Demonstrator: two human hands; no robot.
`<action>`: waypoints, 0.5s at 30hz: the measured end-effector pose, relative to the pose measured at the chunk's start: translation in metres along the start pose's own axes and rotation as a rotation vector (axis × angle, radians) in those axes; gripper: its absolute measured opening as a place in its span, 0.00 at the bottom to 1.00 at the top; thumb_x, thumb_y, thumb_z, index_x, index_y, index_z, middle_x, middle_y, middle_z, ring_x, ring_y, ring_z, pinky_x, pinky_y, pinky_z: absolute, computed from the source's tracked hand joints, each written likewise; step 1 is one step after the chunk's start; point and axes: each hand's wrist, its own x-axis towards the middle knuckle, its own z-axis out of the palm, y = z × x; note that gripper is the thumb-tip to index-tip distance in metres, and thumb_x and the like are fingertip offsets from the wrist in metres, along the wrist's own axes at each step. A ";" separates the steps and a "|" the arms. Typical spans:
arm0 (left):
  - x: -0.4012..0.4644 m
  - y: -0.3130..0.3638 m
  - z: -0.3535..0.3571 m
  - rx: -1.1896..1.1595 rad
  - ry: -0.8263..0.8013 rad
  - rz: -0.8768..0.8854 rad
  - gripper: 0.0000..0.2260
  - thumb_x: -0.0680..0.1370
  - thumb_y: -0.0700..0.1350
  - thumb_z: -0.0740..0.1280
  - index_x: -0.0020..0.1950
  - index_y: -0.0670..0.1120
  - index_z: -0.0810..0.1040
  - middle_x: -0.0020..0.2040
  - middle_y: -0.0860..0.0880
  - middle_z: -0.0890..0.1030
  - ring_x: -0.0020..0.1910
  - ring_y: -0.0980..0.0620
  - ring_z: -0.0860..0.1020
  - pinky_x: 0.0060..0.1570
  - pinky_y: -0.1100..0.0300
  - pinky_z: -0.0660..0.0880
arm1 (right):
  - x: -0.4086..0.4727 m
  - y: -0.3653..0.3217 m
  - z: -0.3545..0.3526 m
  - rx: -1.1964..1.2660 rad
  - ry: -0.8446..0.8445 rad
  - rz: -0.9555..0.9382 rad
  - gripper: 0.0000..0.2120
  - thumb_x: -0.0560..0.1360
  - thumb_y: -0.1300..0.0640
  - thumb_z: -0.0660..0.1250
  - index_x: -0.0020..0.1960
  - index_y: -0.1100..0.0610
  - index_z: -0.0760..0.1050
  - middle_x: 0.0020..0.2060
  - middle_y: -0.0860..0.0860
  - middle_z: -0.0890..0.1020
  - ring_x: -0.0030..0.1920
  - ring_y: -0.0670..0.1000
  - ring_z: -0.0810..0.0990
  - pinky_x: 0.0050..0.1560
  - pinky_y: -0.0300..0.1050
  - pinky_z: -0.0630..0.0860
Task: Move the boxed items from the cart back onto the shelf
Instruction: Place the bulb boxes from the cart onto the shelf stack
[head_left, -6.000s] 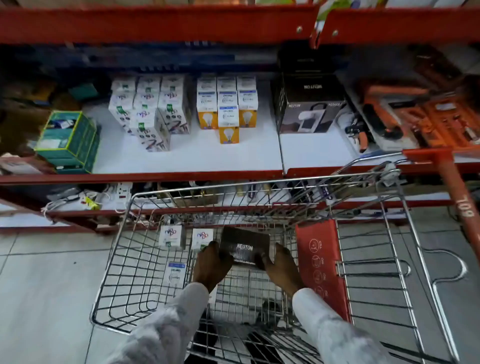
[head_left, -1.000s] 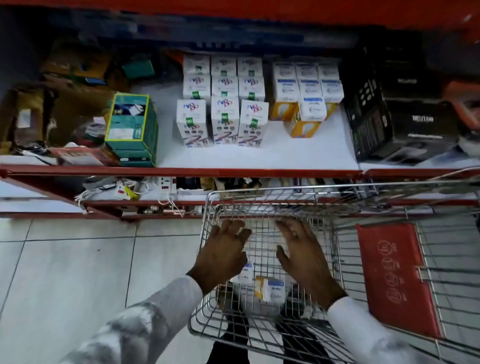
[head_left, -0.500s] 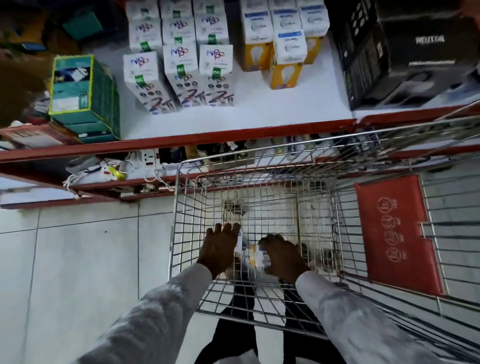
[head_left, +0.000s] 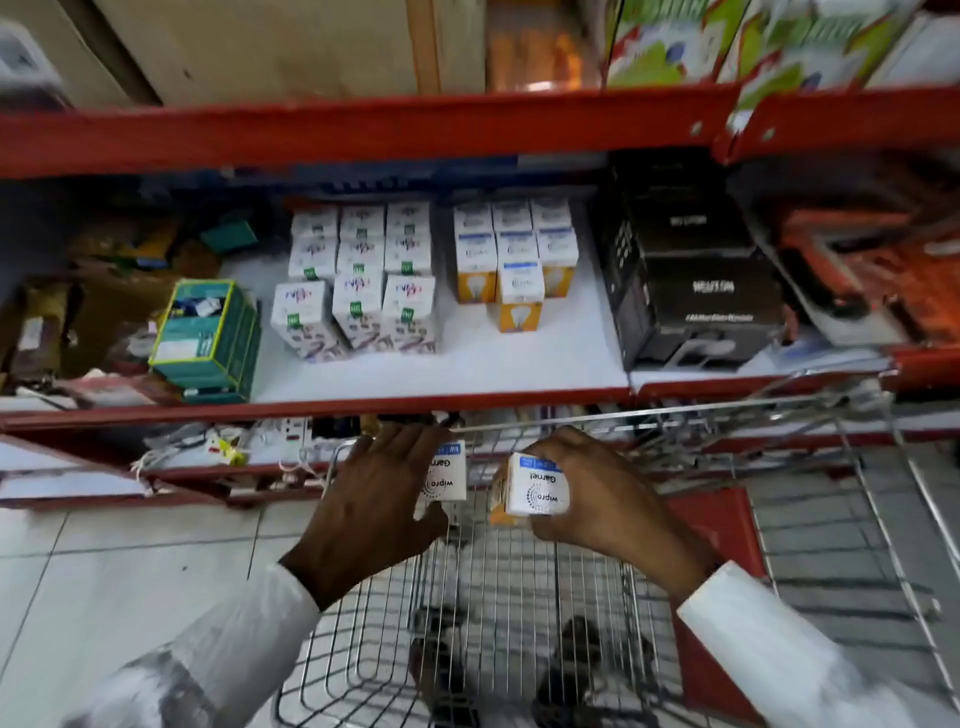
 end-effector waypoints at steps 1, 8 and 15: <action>0.009 0.004 -0.014 0.004 0.037 0.005 0.32 0.65 0.56 0.69 0.68 0.49 0.69 0.60 0.49 0.78 0.59 0.45 0.75 0.57 0.48 0.75 | 0.003 -0.001 -0.019 0.010 0.030 -0.006 0.35 0.57 0.41 0.74 0.63 0.46 0.73 0.59 0.45 0.75 0.60 0.48 0.75 0.57 0.41 0.73; 0.097 0.018 -0.078 0.031 0.150 0.006 0.35 0.66 0.55 0.73 0.70 0.46 0.69 0.63 0.45 0.77 0.60 0.42 0.76 0.59 0.47 0.75 | 0.049 0.001 -0.131 -0.059 0.202 -0.063 0.37 0.59 0.45 0.78 0.65 0.50 0.73 0.56 0.49 0.77 0.55 0.51 0.78 0.56 0.49 0.77; 0.189 0.004 -0.085 0.190 0.075 -0.050 0.32 0.65 0.54 0.75 0.66 0.46 0.72 0.63 0.42 0.74 0.63 0.39 0.71 0.60 0.42 0.73 | 0.113 0.020 -0.181 -0.172 0.266 -0.038 0.37 0.58 0.50 0.80 0.65 0.53 0.74 0.57 0.53 0.77 0.53 0.55 0.79 0.49 0.45 0.76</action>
